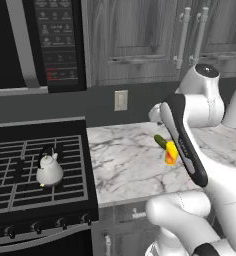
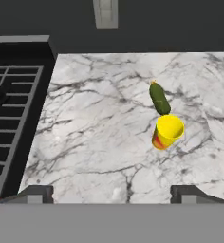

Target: Pick the pan from the cabinet and place it on the stove. Then turn on the stove burner for the pan.

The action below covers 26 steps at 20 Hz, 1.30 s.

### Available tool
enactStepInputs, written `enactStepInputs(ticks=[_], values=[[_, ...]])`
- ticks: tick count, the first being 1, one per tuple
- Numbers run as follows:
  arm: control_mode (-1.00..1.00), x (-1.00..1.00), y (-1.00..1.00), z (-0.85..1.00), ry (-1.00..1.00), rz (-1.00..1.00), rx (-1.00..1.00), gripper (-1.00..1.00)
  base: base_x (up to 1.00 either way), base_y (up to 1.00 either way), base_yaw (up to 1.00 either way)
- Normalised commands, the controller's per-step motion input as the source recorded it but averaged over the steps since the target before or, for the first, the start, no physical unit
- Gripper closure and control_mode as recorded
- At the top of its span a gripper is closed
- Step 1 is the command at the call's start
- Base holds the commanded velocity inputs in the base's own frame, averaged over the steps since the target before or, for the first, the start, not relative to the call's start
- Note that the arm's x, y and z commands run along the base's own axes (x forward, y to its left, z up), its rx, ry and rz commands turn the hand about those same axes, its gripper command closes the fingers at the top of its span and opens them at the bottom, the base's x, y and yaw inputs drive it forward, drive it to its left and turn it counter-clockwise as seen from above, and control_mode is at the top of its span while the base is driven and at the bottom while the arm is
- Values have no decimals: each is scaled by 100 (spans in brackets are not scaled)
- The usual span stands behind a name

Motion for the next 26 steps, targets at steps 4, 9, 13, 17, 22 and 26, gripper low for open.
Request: enactStepInputs(ticks=[4,9,13,17,22,26], values=[[-100,-11,-41,10,-31,-5,11,-100,0,0,0],[-100,2,-40,44,-22,-3,13,-100,0,0,0],[-100,16,-53,65,-12,0,17,-100,0,0,0],[-100,17,-38,73,-9,0,11,-100,0,0,0],[-100,13,-23,74,-5,0,5,-100,0,0,0],[-100,8,-12,58,-5,0,0,-100,0,0,0]])
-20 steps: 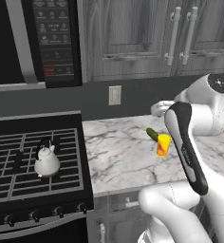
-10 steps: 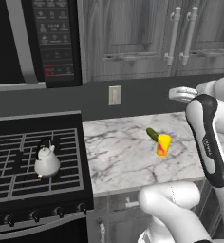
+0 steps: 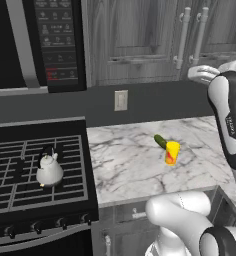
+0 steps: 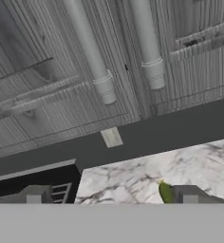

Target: Pick the pan from the cabinet and place it on the stove. Then turn on the stove burner for the pan.

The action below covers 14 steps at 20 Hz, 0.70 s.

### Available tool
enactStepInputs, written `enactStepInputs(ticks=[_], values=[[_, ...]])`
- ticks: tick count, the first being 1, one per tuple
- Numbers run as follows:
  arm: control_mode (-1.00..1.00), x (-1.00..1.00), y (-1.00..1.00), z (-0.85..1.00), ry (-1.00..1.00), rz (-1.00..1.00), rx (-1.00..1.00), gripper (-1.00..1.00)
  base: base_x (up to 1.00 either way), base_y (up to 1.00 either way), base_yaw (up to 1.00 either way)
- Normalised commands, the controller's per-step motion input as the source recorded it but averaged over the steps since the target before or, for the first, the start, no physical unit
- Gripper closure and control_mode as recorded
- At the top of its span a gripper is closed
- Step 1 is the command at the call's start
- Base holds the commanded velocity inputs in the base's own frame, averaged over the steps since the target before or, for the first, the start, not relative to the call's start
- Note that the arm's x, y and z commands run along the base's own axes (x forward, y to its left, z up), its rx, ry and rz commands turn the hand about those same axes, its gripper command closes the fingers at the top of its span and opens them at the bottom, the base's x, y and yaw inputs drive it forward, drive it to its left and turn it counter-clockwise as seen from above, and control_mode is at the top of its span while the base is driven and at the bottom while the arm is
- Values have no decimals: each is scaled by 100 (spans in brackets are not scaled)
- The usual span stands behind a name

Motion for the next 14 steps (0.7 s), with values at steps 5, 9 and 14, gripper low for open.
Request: enactStepInputs(ticks=[5,9,14], values=[[-100,0,0,26,-15,0,-2,-100,0,0,0],[-100,0,0,5,-22,0,-2,-100,0,0,0],[-100,0,-2,7,-19,0,-1,-100,0,0,0]])
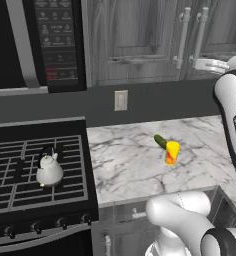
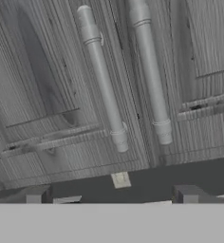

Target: Pick the pan from the cabinet and place it on the stove. Then turn on the stove burner for the pan.

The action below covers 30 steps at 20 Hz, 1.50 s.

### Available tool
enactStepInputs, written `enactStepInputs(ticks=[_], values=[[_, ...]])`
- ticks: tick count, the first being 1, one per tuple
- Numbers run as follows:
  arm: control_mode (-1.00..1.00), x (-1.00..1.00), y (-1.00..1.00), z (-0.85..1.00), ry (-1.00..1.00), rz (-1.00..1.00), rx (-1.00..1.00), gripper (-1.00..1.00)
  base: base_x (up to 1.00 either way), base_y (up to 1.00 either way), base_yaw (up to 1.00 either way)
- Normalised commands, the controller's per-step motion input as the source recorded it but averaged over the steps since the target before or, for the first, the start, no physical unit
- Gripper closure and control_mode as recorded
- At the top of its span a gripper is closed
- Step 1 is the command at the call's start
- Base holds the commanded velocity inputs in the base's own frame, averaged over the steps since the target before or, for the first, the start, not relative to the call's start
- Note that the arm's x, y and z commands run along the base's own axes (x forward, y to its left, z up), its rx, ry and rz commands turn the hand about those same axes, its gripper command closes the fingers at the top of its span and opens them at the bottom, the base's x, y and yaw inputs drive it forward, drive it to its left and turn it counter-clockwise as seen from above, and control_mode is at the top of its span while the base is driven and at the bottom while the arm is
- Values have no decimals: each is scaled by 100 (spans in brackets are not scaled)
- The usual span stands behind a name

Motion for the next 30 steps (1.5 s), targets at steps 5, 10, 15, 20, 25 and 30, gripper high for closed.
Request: enactStepInputs(ticks=[5,10,15,20,25,30], values=[[-100,0,-13,24,-13,-1,-4,-100,0,0,0],[-100,0,-23,31,-6,-3,-4,-100,0,0,0],[-100,0,-29,36,-4,0,-1,-100,0,0,0],[-100,0,-13,6,-6,0,-3,-100,0,0,0],[-100,15,0,-23,0,-4,-9,-100,0,0,0],[-100,28,1,-48,-7,-1,-3,-100,0,0,0]])
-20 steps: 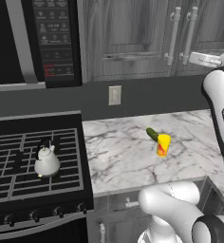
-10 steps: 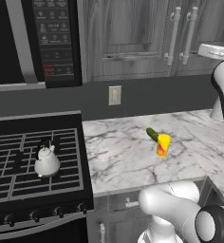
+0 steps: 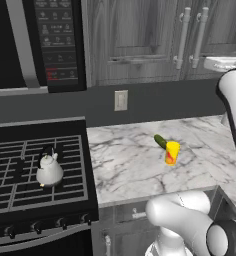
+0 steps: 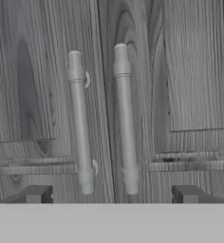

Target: Pick the pan from the cabinet and place it on the stove. Then turn on the stove burner for the pan.

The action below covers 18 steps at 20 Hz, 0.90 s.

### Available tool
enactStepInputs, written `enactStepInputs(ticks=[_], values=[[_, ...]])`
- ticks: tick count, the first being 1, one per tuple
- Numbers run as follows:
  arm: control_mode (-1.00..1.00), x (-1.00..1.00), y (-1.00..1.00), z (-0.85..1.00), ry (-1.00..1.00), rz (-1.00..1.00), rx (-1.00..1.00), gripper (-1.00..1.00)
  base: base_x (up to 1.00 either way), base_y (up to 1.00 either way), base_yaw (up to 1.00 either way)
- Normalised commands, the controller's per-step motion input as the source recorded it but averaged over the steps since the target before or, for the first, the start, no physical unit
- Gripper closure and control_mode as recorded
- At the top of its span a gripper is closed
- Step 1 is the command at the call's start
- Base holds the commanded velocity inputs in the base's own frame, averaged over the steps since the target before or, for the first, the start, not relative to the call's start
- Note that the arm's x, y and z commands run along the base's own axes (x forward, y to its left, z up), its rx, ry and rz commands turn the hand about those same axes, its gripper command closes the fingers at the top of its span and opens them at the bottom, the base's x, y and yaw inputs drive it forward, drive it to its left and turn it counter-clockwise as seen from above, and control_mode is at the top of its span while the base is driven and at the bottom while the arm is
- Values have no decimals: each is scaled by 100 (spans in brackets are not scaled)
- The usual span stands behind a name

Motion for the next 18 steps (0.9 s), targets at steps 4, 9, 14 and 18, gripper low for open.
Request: enactStepInputs(ticks=[4,9,14,18], values=[[-100,32,0,-40,-20,0,0,-100,0,0,0],[-100,29,0,-22,-24,0,0,-100,0,0,0],[-100,31,0,1,-16,0,0,-100,0,0,0],[-100,25,0,22,-1,0,-3,-100,0,0,0]])
